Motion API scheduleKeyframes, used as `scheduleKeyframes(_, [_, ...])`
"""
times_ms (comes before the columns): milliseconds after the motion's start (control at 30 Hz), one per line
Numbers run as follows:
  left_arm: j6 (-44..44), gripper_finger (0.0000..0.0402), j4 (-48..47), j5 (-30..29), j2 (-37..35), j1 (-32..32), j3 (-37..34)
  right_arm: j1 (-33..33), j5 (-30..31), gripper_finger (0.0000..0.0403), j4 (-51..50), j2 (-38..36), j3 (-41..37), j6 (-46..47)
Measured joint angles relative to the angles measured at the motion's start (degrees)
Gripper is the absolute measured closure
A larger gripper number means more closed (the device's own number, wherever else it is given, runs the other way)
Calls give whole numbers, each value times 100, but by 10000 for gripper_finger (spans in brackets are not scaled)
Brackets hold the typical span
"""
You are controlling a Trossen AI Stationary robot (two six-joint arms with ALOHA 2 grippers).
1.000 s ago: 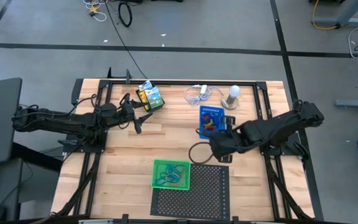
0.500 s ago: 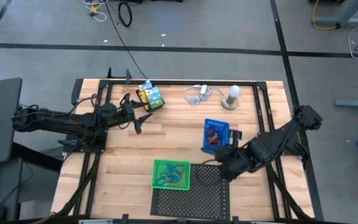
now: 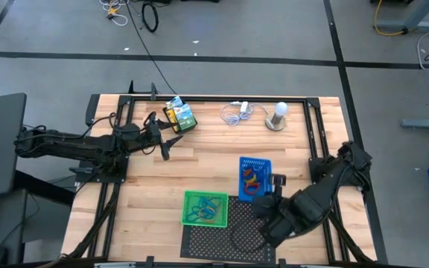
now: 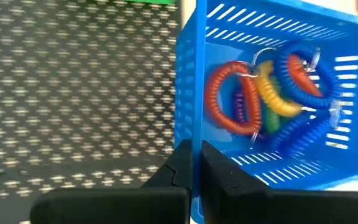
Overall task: Pick & Place Office Desk Supplies
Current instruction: Put the blue bin on the shelf
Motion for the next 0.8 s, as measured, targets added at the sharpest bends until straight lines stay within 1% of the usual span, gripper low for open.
scheduleKeyframes(133, [52, 143, -4, 0, 0, 0, 0, 185, -118, 394, 9, 198, 230, 285])
scheduleKeyframes(467, [80, 143, -48, 0, 0, 0, 0, 603, -392, 394, 0, 446, 240, 1050])
scheduleKeyframes(667, [146, 143, -87, -4, 0, 4, 0, 800, -391, 394, 22, 467, 240, 1146])
scheduleKeyframes(800, [228, 143, -85, -21, 0, 4, 0, 908, -417, 394, 30, 467, 240, 1018])
